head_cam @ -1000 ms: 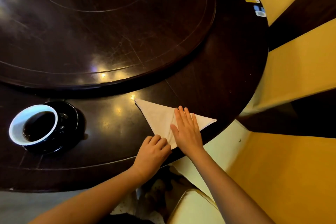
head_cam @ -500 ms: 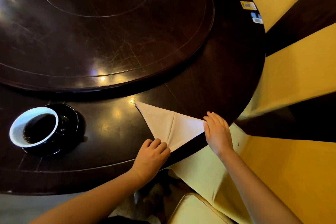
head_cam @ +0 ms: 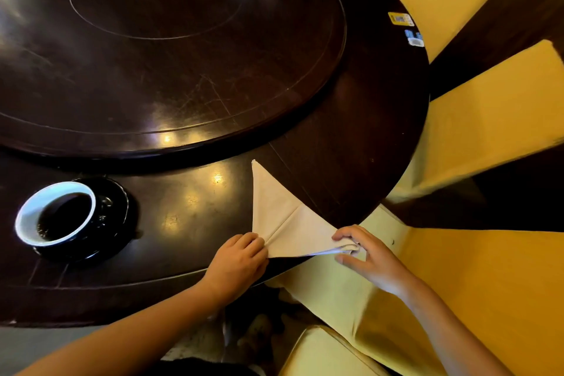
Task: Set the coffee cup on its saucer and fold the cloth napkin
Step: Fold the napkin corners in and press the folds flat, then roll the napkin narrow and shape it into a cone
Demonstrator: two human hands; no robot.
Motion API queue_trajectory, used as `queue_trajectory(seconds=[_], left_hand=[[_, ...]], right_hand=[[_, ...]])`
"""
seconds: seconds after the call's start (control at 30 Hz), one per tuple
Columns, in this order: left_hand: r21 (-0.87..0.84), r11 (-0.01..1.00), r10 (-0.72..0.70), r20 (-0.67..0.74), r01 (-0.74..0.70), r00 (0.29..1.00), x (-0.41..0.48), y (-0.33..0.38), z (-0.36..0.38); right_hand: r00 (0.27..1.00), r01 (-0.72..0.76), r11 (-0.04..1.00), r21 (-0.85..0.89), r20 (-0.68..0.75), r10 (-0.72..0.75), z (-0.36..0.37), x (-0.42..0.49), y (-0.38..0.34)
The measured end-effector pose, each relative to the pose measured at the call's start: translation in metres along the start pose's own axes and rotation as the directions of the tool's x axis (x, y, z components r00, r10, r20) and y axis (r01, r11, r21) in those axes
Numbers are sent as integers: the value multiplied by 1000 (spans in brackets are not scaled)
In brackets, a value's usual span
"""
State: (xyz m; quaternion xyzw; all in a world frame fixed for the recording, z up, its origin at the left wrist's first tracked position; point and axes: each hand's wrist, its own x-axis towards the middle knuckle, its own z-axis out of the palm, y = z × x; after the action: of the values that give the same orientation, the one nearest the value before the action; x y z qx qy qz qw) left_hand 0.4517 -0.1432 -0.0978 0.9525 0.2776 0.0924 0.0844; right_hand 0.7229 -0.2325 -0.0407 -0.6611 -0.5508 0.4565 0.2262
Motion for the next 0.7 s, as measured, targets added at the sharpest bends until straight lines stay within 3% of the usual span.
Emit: queue_trajectory(seconds=[0.07, 0.27, 0.37, 0.53, 0.7], left_hand=[[-1, 1000, -18, 6, 18, 1000, 3, 2, -3], [-12, 995, -95, -45, 95, 994, 1, 4, -1], [-103, 970, -227, -64, 220, 972, 1, 8, -1], [-396, 796, -524, -68, 459, 849, -1, 7, -7], [-542, 518, -744, 97, 662, 661, 5, 8, -10]], right_hand=[[998, 42, 993, -110, 53, -36, -6, -1, -5], [963, 243, 931, -272, -47, -264, -26, 29, -48], [930, 322, 890, -322, -68, -361, -31, 64, -70], [966, 230, 967, -113, -93, -240, -14, 128, -99], [987, 66, 998, 24, -150, -61, 13, 178, -102]])
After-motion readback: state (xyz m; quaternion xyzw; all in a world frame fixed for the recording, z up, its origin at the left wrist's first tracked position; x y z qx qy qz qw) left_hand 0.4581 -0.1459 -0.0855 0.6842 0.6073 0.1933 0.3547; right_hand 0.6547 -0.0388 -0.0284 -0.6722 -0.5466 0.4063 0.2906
